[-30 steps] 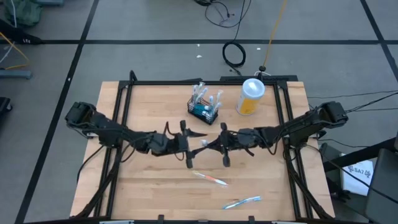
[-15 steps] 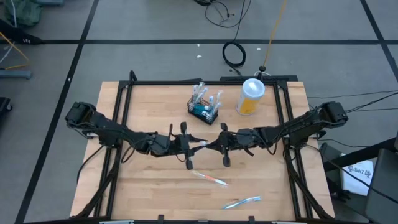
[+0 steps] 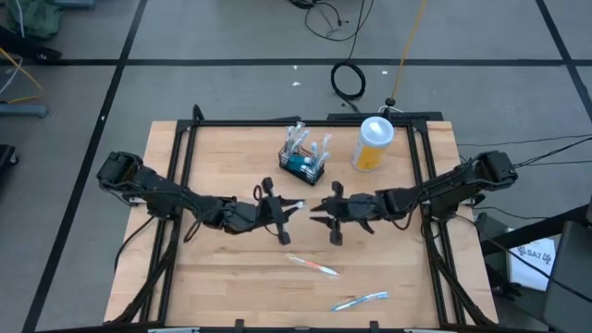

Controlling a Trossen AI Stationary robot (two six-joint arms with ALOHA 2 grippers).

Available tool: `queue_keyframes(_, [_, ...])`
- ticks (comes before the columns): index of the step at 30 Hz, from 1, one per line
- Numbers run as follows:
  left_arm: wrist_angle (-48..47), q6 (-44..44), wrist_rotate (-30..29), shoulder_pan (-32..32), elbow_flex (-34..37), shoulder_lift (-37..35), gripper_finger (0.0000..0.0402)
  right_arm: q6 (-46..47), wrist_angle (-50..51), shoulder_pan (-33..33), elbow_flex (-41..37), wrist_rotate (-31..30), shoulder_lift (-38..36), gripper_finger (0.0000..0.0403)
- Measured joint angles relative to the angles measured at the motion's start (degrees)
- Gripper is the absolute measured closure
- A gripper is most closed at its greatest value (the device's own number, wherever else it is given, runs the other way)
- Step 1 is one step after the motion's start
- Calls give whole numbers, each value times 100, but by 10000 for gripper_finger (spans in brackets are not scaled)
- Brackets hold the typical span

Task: Pick & Place toothbrushing station
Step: Put the blue toothbrush into the black organizer

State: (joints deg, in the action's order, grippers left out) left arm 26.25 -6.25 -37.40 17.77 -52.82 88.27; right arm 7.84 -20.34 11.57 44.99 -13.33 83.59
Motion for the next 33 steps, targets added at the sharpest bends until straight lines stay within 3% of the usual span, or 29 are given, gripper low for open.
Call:
queue_keyframes(5, [133,-186,-1474,-151,2,-159,386,-383,25,-35,-2,-466,0,245])
queue_keyframes(7, [161,-206,-1711,-307,2,-311,389,-534,43,-105,-2,-457,0,231])
queue_keyframes(13, [802,-185,-1386,-1159,2,-483,385,-908,184,-573,-2,-412,-118,210])
queue_keyframes(20, [806,343,-208,-2509,165,-342,394,-683,1040,-1577,26,691,-926,212])
queue_keyframes(23, [842,624,-143,-2875,301,-196,389,-693,1263,-1838,24,888,-1188,215])
queue_keyframes(29, [820,824,-6,-3018,387,72,392,-1050,1467,-2025,21,909,-1309,214])
queue_keyframes(33, [643,1194,-213,-2931,385,297,384,-1162,1538,-2058,20,904,-1306,216])
